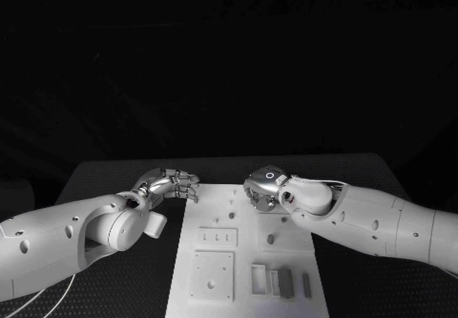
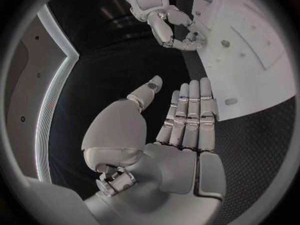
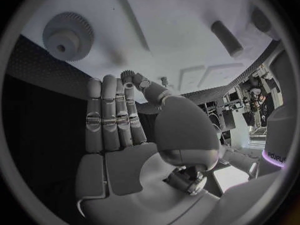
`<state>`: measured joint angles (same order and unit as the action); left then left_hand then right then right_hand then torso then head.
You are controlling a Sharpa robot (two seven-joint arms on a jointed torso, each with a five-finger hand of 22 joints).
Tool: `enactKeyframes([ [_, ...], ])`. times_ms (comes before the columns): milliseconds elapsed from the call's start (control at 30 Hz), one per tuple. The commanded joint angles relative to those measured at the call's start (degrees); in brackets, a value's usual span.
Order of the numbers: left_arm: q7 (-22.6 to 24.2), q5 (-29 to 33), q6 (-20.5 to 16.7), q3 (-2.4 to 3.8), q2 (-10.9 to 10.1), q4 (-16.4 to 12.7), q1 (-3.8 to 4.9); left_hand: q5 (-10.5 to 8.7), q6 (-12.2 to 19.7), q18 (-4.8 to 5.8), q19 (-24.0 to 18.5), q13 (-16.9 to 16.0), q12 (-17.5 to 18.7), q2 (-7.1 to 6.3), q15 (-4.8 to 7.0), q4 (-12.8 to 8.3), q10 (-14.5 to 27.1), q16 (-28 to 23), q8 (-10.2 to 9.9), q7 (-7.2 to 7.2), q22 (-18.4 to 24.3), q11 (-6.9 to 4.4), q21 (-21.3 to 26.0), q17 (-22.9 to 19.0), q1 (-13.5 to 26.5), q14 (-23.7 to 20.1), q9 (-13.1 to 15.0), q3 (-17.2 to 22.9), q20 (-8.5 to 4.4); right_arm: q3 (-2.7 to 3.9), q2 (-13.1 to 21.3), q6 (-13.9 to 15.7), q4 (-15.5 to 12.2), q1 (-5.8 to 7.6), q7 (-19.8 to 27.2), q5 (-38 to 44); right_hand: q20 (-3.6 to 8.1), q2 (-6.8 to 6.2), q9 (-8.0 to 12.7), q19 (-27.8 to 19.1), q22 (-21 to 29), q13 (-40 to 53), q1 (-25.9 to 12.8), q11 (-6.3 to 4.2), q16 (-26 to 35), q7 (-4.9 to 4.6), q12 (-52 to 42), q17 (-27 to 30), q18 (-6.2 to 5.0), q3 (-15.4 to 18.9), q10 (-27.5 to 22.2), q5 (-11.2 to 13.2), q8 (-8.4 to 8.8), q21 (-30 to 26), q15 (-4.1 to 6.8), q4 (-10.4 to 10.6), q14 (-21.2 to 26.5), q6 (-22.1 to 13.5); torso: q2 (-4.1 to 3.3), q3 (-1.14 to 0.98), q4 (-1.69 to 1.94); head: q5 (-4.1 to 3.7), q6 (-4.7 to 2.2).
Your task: Assemble the parts on the task board
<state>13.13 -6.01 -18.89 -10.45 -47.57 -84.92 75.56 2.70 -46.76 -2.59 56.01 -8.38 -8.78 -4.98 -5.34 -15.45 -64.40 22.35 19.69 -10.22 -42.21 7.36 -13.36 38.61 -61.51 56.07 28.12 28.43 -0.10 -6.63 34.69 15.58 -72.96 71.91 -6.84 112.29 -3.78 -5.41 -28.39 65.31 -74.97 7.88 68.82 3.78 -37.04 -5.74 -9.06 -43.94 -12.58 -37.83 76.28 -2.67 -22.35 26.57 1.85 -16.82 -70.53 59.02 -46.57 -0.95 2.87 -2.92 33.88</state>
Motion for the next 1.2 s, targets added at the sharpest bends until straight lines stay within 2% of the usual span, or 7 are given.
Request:
enactKeyframes([
  [33,0.3,0.2,0.7,0.06,0.1,-0.1,0.06,0.2,0.2,-0.77,-0.4,0.0,0.4,-0.27,-0.33,0.0,-0.1,-0.4,-0.2,-0.31,-0.1,0.34,0.3,0.1,0.5,-0.2,-0.1,-0.4,0.03,-0.01,-0.6,1.1,0.1,0.09,-2.6,3.9,0.43,-0.01,-0.1,0.1,-1.5,1.2,0.7,-1.0,-0.4,-0.12,-0.3,-0.1,-2.42,-0.3,1.6,-0.2,-0.09,0.3,0.79,0.0,-0.8,0.5,-0.08,-0.11,0.12,0.27,-0.18],
  [333,0.3,0.2,0.7,0.06,0.4,0.2,0.06,0.2,0.3,-0.76,-0.5,0.0,0.4,-0.29,-0.35,0.0,-0.1,-0.4,-0.2,-0.33,-0.1,0.36,0.3,0.1,0.5,-0.2,-0.1,-0.4,0.04,-0.01,-4.1,3.1,2.3,0.31,-4.6,6.9,0.54,-0.19,-0.2,0.2,-1.4,1.3,0.6,-1.07,-0.4,-0.06,-0.3,-0.3,-2.42,-0.5,1.8,-0.2,-0.06,0.7,0.89,0.0,-0.9,0.6,-0.17,-0.07,0.21,0.62,-0.74],
  [600,0.3,0.2,0.9,0.06,0.8,0.6,0.06,0.2,0.3,-0.75,-0.5,0.0,0.5,-0.25,-0.38,0.0,-0.1,-0.5,-0.3,-0.35,-0.1,0.38,0.3,0.1,0.6,-0.2,-0.1,-0.4,0.07,-0.09,-6.5,4.7,3.5,0.09,-6.2,9.4,0.65,-0.35,-0.3,0.3,-1.4,1.4,0.6,-1.12,-0.5,0.01,-0.2,-0.4,-2.42,-0.6,1.9,-0.2,-0.06,1.0,0.99,0.0,-1.1,0.8,-0.28,-0.01,0.51,0.84,-1.01],
  [800,0.3,0.2,0.9,0.07,0.9,0.7,0.06,0.2,0.3,-0.76,-0.5,0.0,0.5,-0.24,-0.39,0.0,-0.1,-0.5,-0.3,-0.36,-0.1,0.38,0.4,0.2,0.6,-0.2,-0.1,-0.4,0.08,-0.09,-7.7,5.7,4.4,0.04,-7.2,10.1,0.68,-0.36,-0.3,0.3,-1.4,1.4,0.6,-1.13,-0.5,0.02,-0.1,-0.5,-2.42,-0.6,2.0,-0.2,-0.04,1.1,1.03,0.0,-1.2,0.8,-0.32,0.0,0.39,1.18,-1.21],
  [900,0.3,0.3,1.1,0.08,0.9,0.6,0.06,0.2,0.4,-0.75,-0.5,0.0,0.6,-0.31,-0.42,0.0,0.0,-0.6,-0.3,-0.45,-0.1,0.42,0.4,0.2,0.7,-0.2,-0.1,-0.4,0.1,-0.1,-7.8,5.4,4.2,0.04,-7.7,10.3,0.71,-0.4,-0.4,0.4,-1.4,1.5,0.5,-1.16,-0.5,0.03,-0.1,-0.5,-2.42,-0.6,2.0,-0.2,-0.03,1.2,1.06,0.1,-1.2,0.9,-0.41,-0.03,0.44,1.18,-1.26],
  [1033,0.3,0.3,1.0,0.1,0.9,0.5,0.11,0.2,0.4,-0.75,-0.6,0.0,0.7,-0.35,-0.45,0.0,0.0,-0.7,-0.4,-0.51,-0.1,0.44,0.4,0.2,0.7,-0.3,-0.1,-0.5,0.12,-0.13,-8.7,5.4,6.0,0.03,-7.6,10.3,0.75,-0.43,-0.4,0.4,-1.4,1.5,0.5,-1.18,-0.6,0.05,-0.1,-0.6,-2.42,-0.6,2.1,-0.2,-0.03,1.4,1.1,0.1,-1.3,0.9,-0.46,-0.09,0.48,1.4,-0.98],
  [1200,0.3,0.4,0.9,0.18,0.9,0.4,0.23,0.19,0.4,-0.75,-0.6,0.0,0.7,-0.39,-0.46,0.0,0.0,-0.7,-0.4,-0.52,-0.1,0.44,0.5,0.3,0.7,-0.3,-0.1,-0.5,0.13,-0.14,-8.9,5.3,6.8,0.01,-7.5,10.2,0.77,-0.46,-0.4,0.5,-1.4,1.5,0.4,-1.19,-0.6,0.05,-0.1,-0.6,-2.42,-0.6,2.1,-0.2,-0.02,1.4,1.11,0.0,-1.4,1.0,-0.7,-0.04,0.79,1.36,-0.97],
])
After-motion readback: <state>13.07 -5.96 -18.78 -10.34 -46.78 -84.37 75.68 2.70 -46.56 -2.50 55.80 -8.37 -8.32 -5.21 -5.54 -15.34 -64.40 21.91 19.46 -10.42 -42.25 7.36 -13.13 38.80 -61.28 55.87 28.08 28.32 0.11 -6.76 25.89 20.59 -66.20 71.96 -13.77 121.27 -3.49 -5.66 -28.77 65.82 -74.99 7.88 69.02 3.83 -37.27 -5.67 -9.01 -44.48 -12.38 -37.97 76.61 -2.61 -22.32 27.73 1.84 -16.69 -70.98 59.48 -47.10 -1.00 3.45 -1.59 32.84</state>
